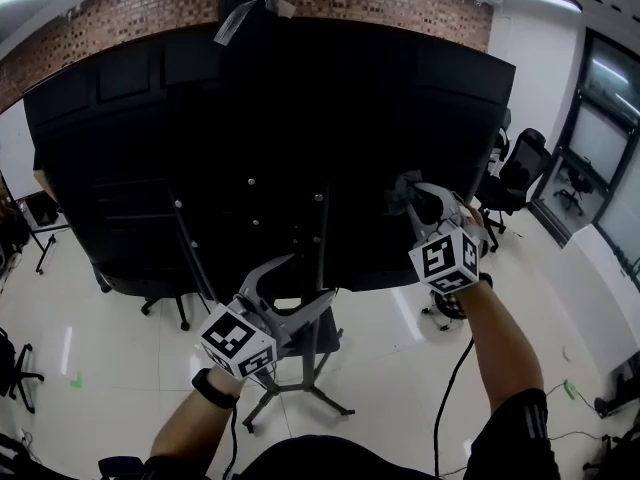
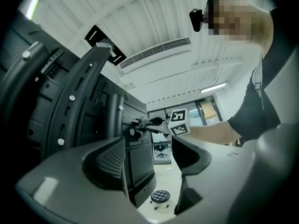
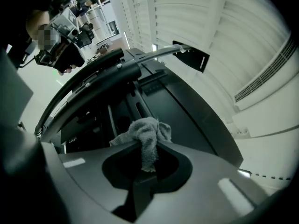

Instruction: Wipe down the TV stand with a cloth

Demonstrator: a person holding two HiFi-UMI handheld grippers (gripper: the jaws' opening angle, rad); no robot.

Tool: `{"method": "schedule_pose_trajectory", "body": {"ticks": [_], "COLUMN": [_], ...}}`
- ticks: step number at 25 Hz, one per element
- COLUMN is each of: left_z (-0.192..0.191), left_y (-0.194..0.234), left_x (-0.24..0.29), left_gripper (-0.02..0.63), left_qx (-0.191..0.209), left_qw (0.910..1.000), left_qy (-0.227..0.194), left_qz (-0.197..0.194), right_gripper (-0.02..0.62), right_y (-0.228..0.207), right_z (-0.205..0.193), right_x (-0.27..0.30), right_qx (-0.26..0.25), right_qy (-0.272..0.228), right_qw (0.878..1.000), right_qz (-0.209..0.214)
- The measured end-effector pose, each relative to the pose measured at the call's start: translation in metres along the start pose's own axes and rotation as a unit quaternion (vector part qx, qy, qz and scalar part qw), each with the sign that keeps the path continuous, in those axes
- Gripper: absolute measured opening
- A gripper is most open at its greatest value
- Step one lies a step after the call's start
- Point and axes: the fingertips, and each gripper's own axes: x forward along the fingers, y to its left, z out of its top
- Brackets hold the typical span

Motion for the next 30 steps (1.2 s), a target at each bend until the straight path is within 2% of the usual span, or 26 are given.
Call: {"method": "schedule_pose_trajectory", "body": {"ticks": [5,9,13,17,21,24,30], "left_z": [-0.004,-0.008,-0.009,-0.007,-0.007,-0.009,-0.015], "left_y": [-0.008,-0.011,-0.01,-0.01,-0.011,-0.009,-0.006], "left_x": [0.012,0.016,0.014,0.007,-0.001,-0.011,-0.018], "left_gripper": [0.337,0.337,0.337,0.337,0.337,0.337,0.337], "left_qx": [-0.007,-0.009,-0.01,-0.017,-0.01,-0.009,-0.01], "left_qw": [0.9999,0.9999,0.9999,0.9998,0.9999,0.9996,0.9989], "left_qy": [0.002,0.003,0.001,-0.003,-0.002,0.003,0.013], "left_qz": [-0.008,-0.01,-0.007,0.002,0.011,0.027,0.043], "right_gripper": [0.037,0.037,0.037,0.037,0.037,0.037,0.035], "right_y": [-0.015,-0.021,-0.008,0.038,0.079,0.096,0.099], "right_z": [-0.032,-0.037,-0.001,0.046,0.074,0.08,0.068], "right_x": [-0.007,-0.014,-0.021,-0.015,0.004,0.02,0.025], "right_qx": [0.001,0.03,0.041,0.026,0.002,-0.001,-0.015], "right_qy": [0.033,0.032,-0.018,-0.071,-0.093,-0.094,-0.085], "right_qw": [0.999,0.999,0.999,0.996,0.993,0.991,0.992], "right_qz": [-0.014,-0.013,-0.001,0.044,0.078,0.092,0.089]}}
